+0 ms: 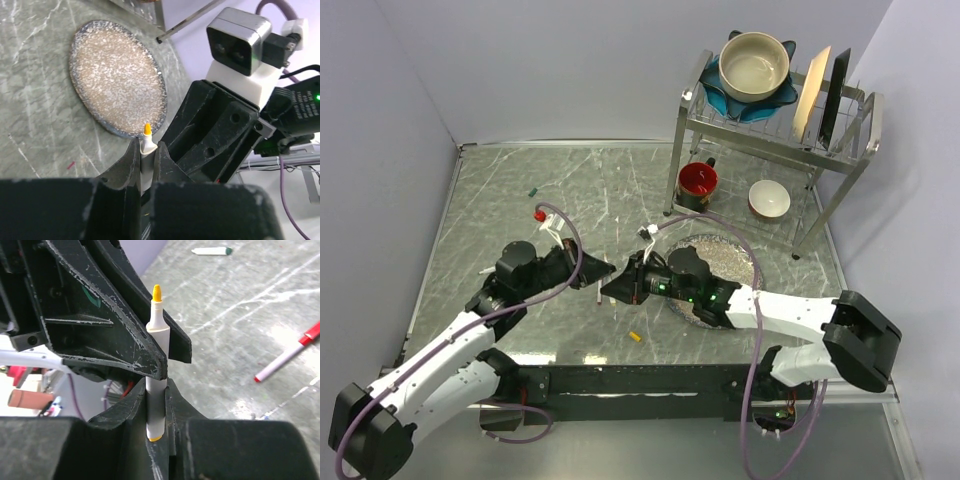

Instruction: Insert the pens into the pen caps

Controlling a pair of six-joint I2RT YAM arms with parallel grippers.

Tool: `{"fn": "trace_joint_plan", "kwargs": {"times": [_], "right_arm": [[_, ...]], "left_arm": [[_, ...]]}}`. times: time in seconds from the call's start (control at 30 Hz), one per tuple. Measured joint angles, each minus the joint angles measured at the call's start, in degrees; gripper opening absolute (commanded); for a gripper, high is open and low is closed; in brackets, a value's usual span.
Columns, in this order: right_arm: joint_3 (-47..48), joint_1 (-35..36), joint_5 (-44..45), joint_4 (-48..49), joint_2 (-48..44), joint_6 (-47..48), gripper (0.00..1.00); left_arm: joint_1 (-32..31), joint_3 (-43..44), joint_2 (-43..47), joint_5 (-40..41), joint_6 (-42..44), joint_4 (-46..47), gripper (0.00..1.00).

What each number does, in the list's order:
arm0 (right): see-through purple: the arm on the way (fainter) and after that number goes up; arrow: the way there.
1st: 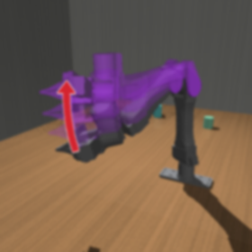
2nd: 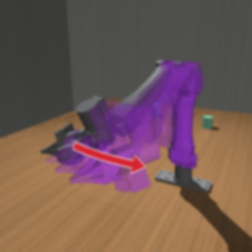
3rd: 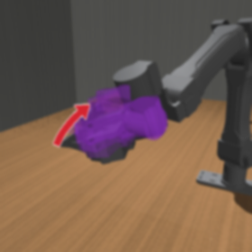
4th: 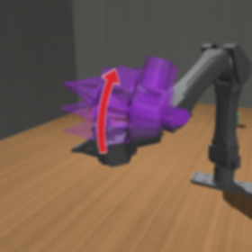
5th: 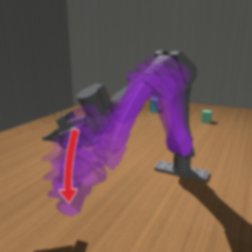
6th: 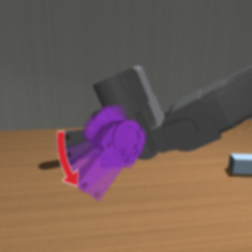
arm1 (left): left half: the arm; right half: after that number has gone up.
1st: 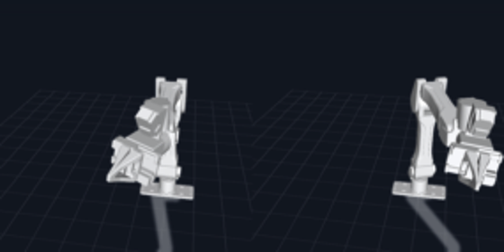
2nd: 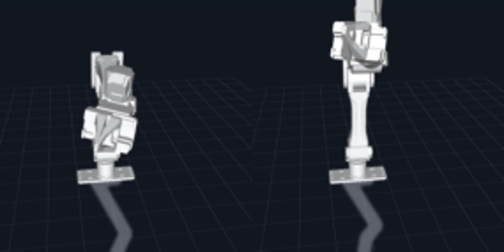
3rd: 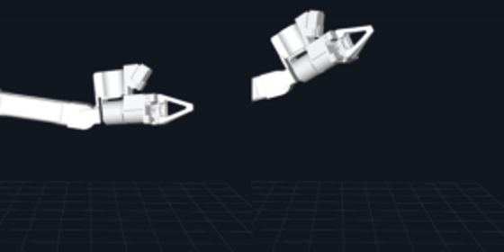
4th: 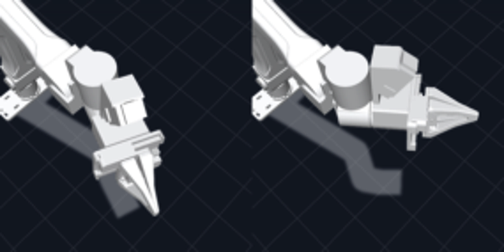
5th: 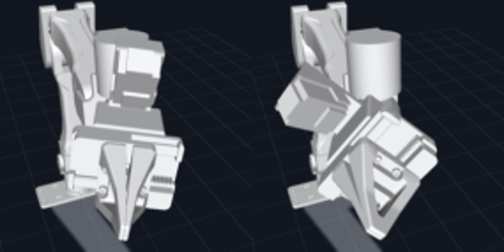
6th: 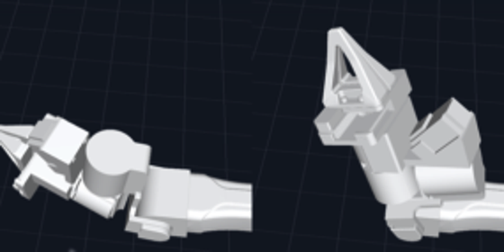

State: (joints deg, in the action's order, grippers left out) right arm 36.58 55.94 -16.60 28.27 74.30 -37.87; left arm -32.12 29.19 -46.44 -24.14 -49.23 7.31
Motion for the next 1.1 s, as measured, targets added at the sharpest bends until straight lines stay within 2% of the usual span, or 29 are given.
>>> {"fn": "trace_joint_plan", "kwargs": {"times": [0.03, 0.07, 0.13, 0.17, 0.27, 0.4, 0.53, 0.67, 0.8, 0.93, 1.1], "right_arm": [[-0.28, 0.0, -0.28, 0.57, -0.33, -0.33, 0.0], [-0.33, 0.0, -0.5, 0.87, -0.5, -0.63, 0.0], [-0.33, 0.07, -1.14, 1.2, -0.98, -0.79, 0.0], [-0.33, 0.09, -1.07, 0.92, -1.31, -0.74, 0.0], [-0.35, 0.02, 0.31, -1.01, -3.3, -0.37, 0.0], [-2.08, -2.38, 2.62, -3.15, -6.38, -0.37, 0.0], [-5.27, -5.73, 7.17, -8.13, -11.28, 0.09, 0.0], [-6.14, -6.12, 12.0, -13.75, -16.98, 1.4, 0.0], [-6.16, -6.34, 15.8, -17.94, -23.21, 3.15, 0.0], [-6.45, -6.34, 17.55, -20.68, -27.21, 4.33, 0.0], [-8.79, -6.38, 19.15, -23.87, -31.58, 5.29, 0.0]], "left_arm": [[-0.07, 0.0, 0.42, 0.02, -0.11, 0.02, 0.49], [-0.17, 0.02, 0.83, 0.39, -0.15, -0.13, 0.65], [-0.26, 0.09, 1.79, 1.79, -0.26, -1.2, 0.83], [-0.24, 0.22, 2.12, 2.91, -0.42, -2.03, 0.84], [-0.2, 1.79, 2.84, 6.86, -1.38, -6.64, 0.83], [-0.37, 6.12, 3.32, 14.29, -5.6, -14.86, 0.77], [-0.15, 8.94, 3.61, 20.92, -13.35, -22.23, 0.7], [-0.96, 8.66, 3.87, 25.2, -23.12, -28.3, 0.66], [-6.86, 8.22, 1.09, 29.53, -32.92, -32.59, 0.63], [-16.9, 10.36, -8.24, 33.33, -41.55, -36.46, 0.6], [-23.02, 14.4, -18.67, 35.45, -48.87, -39.04, 0.57]]}}
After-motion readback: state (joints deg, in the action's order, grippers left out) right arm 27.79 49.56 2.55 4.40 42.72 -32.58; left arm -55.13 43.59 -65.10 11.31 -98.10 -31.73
